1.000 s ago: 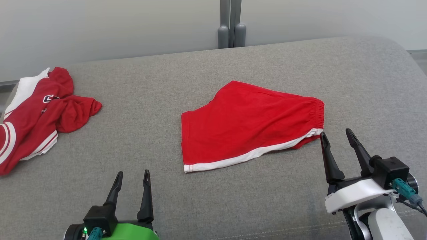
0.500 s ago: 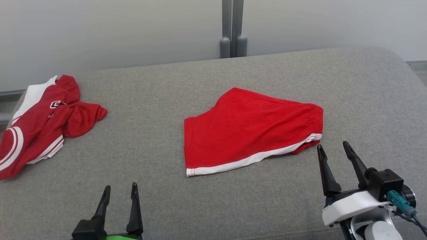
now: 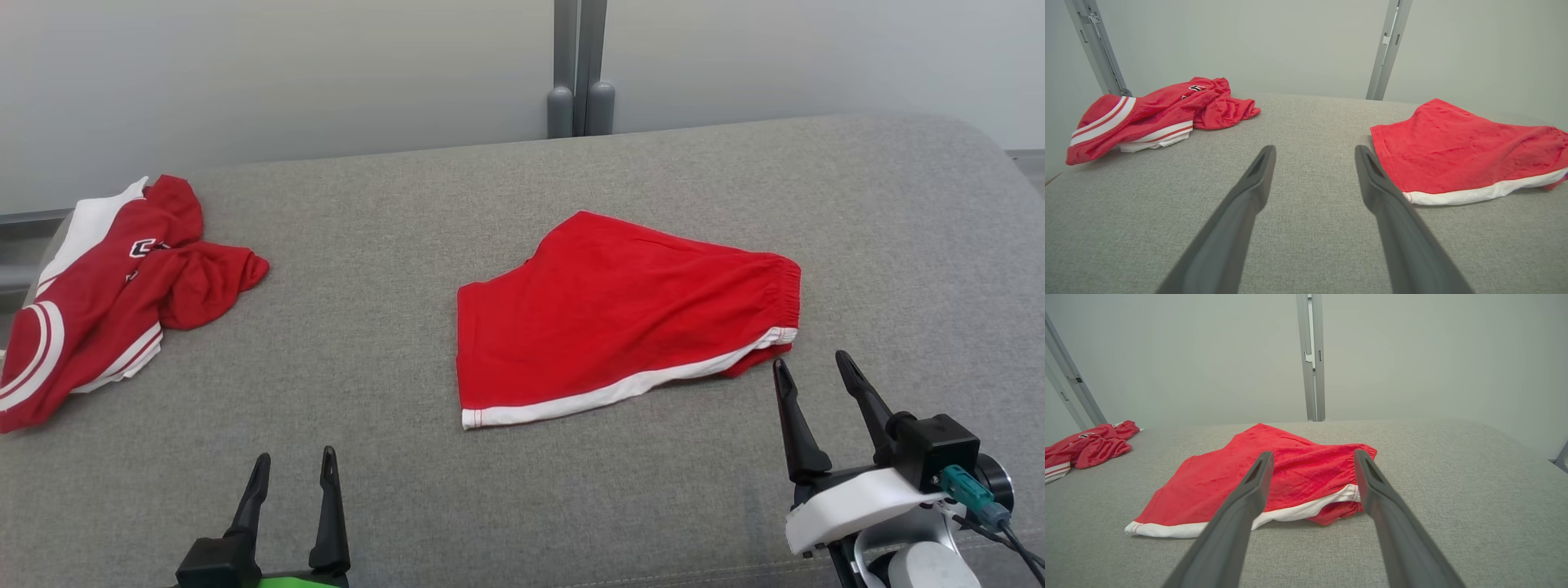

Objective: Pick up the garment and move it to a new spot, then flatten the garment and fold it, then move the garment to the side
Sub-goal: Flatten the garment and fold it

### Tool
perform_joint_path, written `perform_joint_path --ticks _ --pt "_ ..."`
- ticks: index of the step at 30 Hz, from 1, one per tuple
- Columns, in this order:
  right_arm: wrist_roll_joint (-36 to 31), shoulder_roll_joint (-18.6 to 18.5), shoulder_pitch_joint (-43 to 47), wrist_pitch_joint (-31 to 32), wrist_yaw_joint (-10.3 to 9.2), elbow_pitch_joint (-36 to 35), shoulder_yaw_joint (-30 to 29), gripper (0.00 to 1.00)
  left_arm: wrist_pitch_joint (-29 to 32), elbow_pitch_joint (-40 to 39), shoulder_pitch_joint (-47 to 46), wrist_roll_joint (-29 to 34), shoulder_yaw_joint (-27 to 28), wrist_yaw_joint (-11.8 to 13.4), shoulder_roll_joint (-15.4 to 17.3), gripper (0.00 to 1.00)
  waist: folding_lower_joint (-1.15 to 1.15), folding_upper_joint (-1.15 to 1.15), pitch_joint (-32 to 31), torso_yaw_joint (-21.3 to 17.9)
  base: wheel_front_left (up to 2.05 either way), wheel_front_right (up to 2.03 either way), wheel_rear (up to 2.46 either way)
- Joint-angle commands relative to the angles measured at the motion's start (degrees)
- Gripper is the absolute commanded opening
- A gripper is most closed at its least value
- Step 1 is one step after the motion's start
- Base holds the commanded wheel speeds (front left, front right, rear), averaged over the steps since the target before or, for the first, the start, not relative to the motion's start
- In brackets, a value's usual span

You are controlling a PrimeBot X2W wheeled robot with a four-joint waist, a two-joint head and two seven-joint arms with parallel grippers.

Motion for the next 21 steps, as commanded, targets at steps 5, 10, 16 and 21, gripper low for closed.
perform_joint_path --ticks 5,10,16,21 --pt "-0.7 -0.5 -1.5 0.2 -0.02 1.7 -0.4 1.00 0.0 -0.1 -0.3 0.8 0.3 -0.4 -0.3 1.00 0.00 0.00 0.7 0.2 0.00 0.00 0.00" --pt "-2.5 -3.7 -4.2 0.9 -0.02 5.7 -1.2 1.00 0.0 -0.5 -1.4 1.4 -0.1 -0.8 -0.3 1.00 0.00 0.00 2.0 0.5 0.00 0.00 0.00" --pt "-3.4 -7.5 -8.4 1.4 -0.03 13.1 -2.2 1.00 0.0 -0.6 -2.6 2.0 -1.1 -1.3 -0.5 1.00 0.00 0.00 4.0 1.7 0.00 0.00 0.00" --pt "-2.6 -10.1 -12.8 0.9 -0.03 19.9 -1.9 1.00 0.0 -0.3 -3.4 2.4 -1.8 -1.7 -0.5 1.00 0.00 0.00 5.6 2.9 0.00 0.00 0.00"
